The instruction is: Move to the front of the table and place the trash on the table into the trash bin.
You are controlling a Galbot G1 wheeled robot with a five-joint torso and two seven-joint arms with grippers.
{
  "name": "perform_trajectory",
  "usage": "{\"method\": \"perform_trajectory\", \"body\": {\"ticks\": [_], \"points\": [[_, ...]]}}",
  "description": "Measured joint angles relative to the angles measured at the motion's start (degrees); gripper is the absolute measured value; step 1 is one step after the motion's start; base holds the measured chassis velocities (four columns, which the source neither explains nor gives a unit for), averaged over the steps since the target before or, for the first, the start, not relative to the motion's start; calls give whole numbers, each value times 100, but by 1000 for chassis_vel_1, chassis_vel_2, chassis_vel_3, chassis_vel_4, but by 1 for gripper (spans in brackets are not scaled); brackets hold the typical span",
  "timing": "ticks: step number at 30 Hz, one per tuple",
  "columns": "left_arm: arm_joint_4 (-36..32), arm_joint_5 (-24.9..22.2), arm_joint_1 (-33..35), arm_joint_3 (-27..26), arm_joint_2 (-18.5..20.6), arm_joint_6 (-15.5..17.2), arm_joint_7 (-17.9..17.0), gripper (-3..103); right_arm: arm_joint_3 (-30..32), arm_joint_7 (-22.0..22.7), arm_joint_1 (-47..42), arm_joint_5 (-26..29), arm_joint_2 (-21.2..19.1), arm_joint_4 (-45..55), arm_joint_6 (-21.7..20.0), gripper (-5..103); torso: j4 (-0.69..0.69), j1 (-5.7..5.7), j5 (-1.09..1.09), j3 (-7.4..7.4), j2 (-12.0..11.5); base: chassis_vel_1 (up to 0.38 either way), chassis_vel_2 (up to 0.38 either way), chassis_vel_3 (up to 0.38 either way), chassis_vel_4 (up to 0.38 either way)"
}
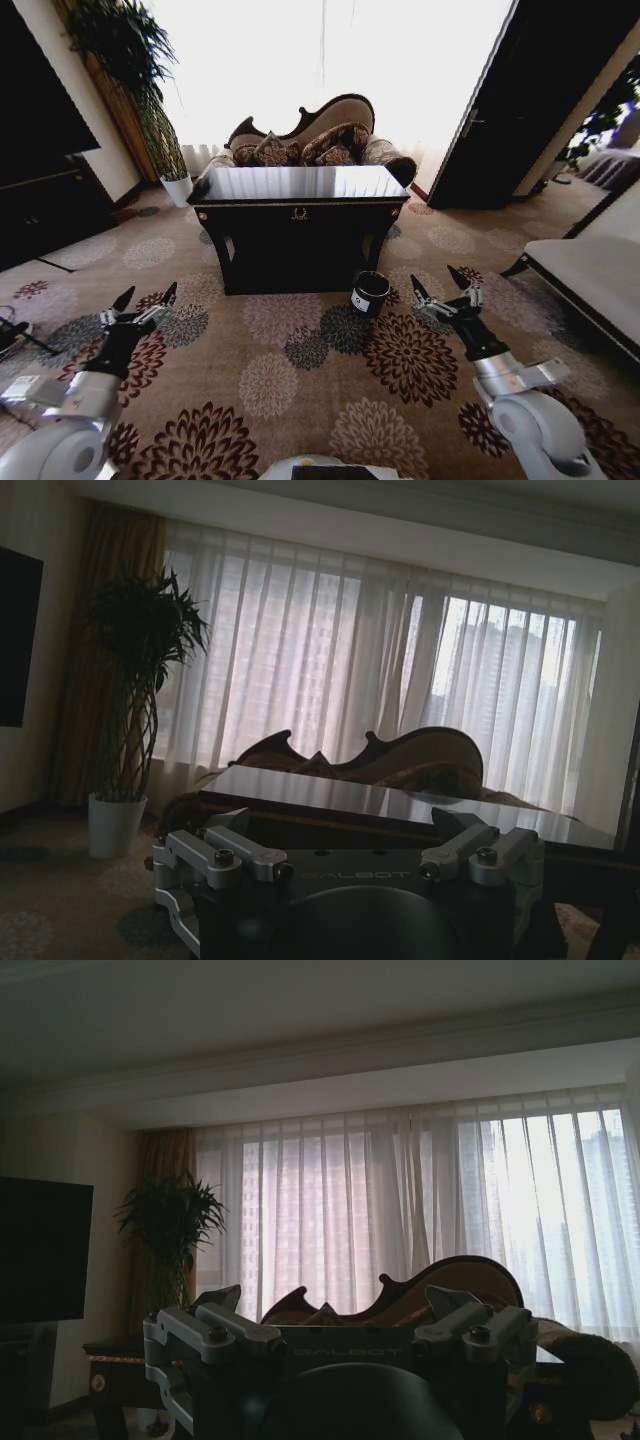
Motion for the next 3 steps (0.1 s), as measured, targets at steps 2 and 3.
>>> {"method": "perform_trajectory", "body": {"ticks": [2,3], "points": [[-10,0,3,0,-4,-1,0,100,1,51,-18,-11,35,0,0,100,0,1,0,0,0,0,0,0,0],[-10,0,3,0,-4,-1,0,100,1,51,-18,-11,35,0,0,100,0,1,0,0,0,0,0,0,0]]}}
